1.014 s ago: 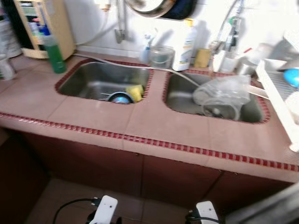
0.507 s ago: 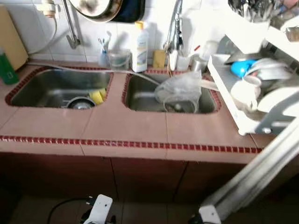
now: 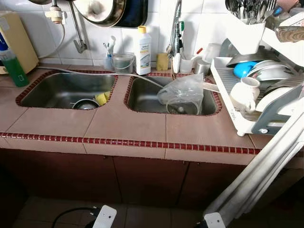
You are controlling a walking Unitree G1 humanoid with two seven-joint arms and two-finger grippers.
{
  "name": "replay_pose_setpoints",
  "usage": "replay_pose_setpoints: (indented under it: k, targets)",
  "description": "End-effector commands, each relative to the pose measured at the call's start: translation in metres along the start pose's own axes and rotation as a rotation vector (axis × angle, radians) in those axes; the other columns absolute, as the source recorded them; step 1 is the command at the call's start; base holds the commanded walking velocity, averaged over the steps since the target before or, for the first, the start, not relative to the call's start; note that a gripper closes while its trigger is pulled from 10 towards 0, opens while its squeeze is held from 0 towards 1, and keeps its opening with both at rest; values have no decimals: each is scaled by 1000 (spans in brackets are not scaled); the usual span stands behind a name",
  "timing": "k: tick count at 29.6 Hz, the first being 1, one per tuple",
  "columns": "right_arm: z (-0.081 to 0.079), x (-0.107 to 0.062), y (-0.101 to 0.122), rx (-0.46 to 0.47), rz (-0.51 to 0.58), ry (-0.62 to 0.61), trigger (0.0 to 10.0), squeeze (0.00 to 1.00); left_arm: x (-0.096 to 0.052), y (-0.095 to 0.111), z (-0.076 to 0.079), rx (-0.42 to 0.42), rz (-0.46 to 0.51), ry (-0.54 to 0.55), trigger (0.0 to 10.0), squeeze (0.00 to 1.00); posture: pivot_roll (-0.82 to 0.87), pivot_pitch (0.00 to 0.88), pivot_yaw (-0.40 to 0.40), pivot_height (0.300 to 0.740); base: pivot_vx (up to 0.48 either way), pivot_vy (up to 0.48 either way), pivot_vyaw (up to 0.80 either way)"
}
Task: Kitchen organization
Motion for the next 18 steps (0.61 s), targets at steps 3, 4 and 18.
replay_pose_setpoints:
  k: [3, 4, 18]
  targets:
    - [0, 0, 2, 5, 6, -4, 10000, 0, 0, 2, -2, 3, 16, -6, 10000, 0, -7, 0, 9, 740, 0, 0, 0]
    - [1, 0, 2, 5, 6, -4, 10000, 0, 0, 2, -2, 8, 16, -6, 10000, 0, -5, 4, 7, 740, 0, 0, 0]
    - [1, 0, 1, -16, 0, -5, 10000, 0, 0, 3, -1, -30, 23, -7, 10000, 0, -7, 21, 0, 740, 0, 0, 0]
Point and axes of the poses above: a point about 5 cm out from each wrist's last joint towards the gripper, its own x axis pointing out of the wrist towards the gripper, its own y axis along the axis of the wrist's last joint, z = x × y, the point moved 5 cm from there along x, pointing out of the wrist towards the gripper, and after that the axes turned 11 degrees about x, right-handed, at the moved point
